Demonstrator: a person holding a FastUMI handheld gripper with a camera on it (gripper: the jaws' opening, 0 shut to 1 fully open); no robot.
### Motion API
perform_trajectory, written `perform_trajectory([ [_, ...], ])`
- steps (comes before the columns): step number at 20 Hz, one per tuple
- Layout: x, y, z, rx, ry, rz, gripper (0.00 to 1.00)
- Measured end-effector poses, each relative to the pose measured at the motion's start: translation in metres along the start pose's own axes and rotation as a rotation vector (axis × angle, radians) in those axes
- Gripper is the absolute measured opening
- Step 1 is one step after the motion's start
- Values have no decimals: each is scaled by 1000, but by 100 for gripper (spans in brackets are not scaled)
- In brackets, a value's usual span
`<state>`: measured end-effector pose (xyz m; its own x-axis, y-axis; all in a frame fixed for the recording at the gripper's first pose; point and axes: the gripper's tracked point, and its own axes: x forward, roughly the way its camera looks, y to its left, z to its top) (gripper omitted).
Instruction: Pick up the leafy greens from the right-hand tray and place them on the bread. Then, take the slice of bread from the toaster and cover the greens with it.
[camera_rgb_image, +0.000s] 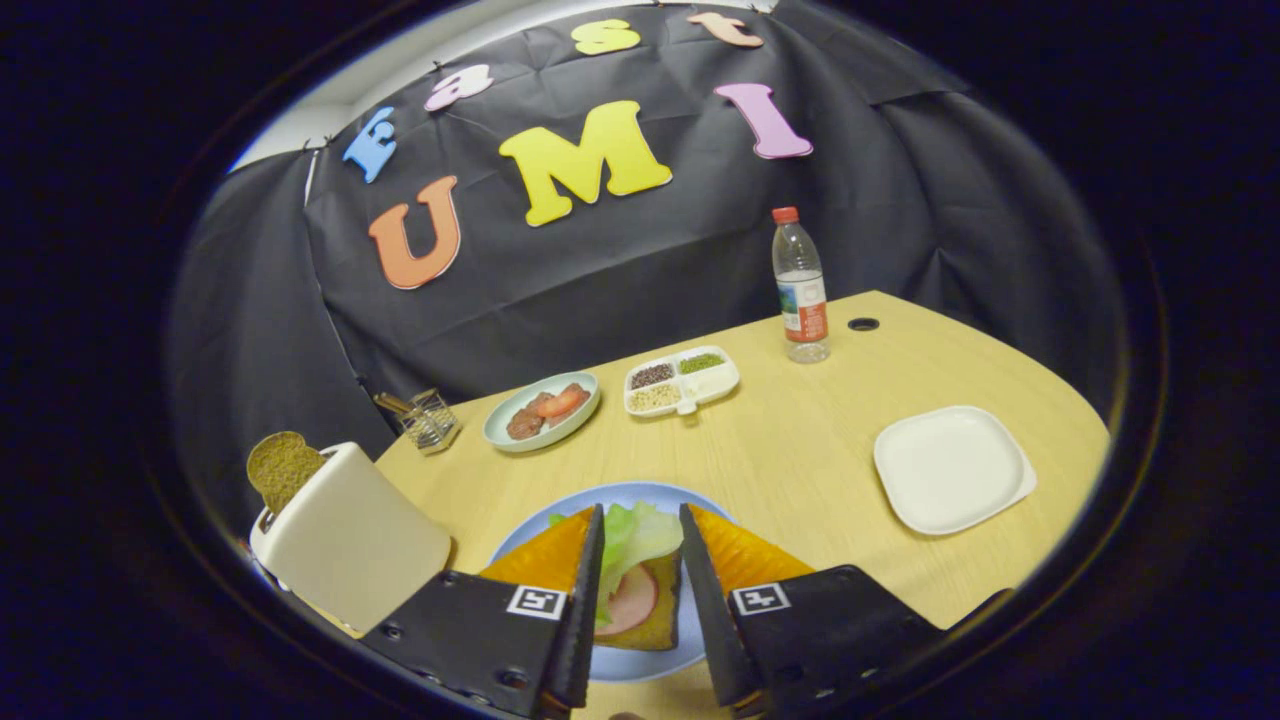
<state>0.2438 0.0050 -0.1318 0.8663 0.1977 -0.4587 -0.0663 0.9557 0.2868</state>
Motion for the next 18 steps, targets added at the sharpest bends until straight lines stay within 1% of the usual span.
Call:
perform_trajectory([
  [2,-3,-2,3,-8,-12,-9,58],
  [3,-4,-2,4,-11,-13,-12,62],
  [4,-7,-2,6,-17,-20,-13,63],
  [6,-15,3,13,-34,-43,-15,72],
  [8,-29,10,25,-52,-85,-16,76],
  [9,-37,16,33,-64,-114,-20,84],
  [10,-47,20,42,-81,-144,-36,87],
  [12,-67,35,61,-110,-213,-52,95],
  [15,-97,61,83,-153,-290,-83,96],
  [18,-123,105,95,-205,-349,-85,96],
])
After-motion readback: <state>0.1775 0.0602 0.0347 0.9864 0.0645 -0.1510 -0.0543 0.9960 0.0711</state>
